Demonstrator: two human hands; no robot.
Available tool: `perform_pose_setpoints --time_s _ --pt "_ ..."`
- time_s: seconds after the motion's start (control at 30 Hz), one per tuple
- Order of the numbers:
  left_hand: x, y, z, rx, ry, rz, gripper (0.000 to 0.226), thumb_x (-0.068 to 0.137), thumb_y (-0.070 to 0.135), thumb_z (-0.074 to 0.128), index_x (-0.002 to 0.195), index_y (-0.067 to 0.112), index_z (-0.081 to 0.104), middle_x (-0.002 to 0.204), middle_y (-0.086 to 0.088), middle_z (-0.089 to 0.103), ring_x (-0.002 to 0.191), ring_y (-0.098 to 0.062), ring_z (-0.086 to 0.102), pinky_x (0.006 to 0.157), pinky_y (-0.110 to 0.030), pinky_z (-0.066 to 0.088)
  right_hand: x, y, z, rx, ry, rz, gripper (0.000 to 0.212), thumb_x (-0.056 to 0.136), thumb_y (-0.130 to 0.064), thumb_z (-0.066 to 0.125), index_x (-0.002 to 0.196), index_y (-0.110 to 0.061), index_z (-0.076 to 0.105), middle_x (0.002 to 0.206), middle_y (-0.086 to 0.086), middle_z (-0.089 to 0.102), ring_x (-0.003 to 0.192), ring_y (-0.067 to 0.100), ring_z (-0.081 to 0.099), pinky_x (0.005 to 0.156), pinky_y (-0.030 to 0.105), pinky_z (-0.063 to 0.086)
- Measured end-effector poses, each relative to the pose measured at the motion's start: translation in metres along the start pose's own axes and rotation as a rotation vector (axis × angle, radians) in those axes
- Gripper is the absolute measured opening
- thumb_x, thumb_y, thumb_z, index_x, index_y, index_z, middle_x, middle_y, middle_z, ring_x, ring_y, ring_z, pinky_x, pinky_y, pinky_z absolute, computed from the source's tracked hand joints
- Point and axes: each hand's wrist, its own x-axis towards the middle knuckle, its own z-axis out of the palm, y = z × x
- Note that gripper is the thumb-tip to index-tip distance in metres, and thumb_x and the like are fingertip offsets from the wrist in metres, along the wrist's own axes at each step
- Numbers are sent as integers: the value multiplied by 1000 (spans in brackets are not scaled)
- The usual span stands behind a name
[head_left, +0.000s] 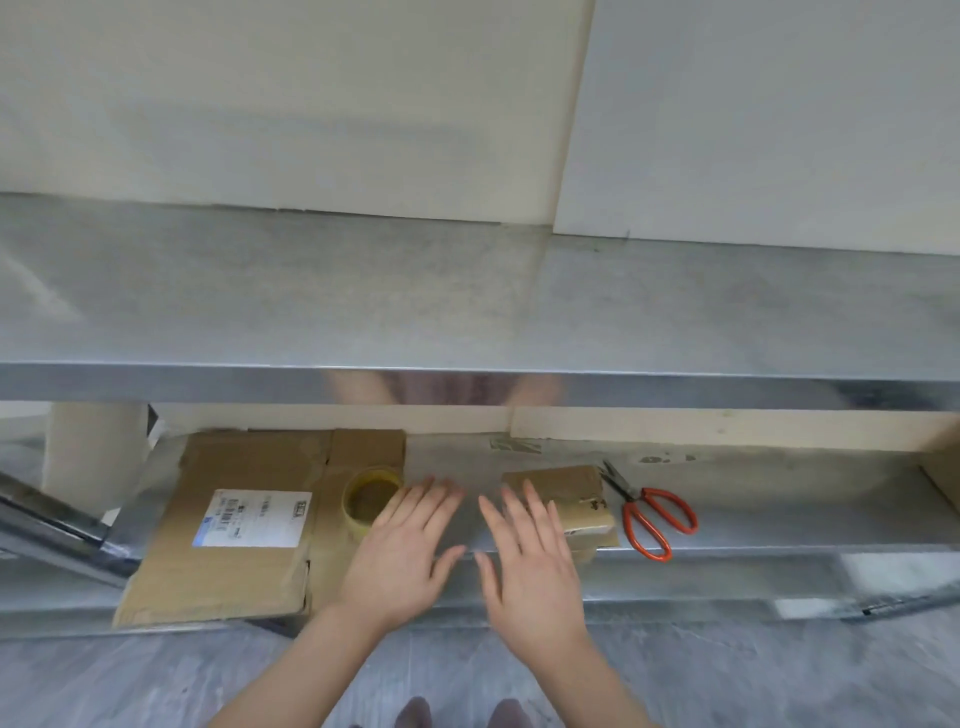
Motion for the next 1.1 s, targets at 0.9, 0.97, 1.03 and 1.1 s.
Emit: perform_pose_setpoints --time_s 0.9,0.97,1.03,1.1 --pt "55 108 53 -827 -43 -594 76 86 29 70 146 25 25 142 1 41 125 -15 48 108 -40 41 -1 153 2 537 -287 286 65 97 -42 52 153 -30 21 158 -5 26 145 13 25 115 27 28" --pt "61 91 49 -632 -87 -497 84 81 41 73 147 27 23 145 2 35 130 -15 41 110 -34 35 -5 152 2 519 -270 266 67 97 -43 51 154 -32 16 162 -6 15 148 13 17 116 27 25" --pt "71 76 42 -461 -119 -357 91 77 46 75 148 28 21 154 2 22 138 -19 29 113 -33 27 -13 148 2 478 -207 268 65 96 -44 50 153 -33 18 161 -7 12 148 14 15 116 27 24" --pt "80 66 36 -374 -177 -249 92 76 47 75 149 29 21 159 6 11 144 -19 21 115 -32 23 -24 141 1 416 -135 286 61 96 -44 51 150 -33 25 158 -8 15 147 14 15 116 30 24"
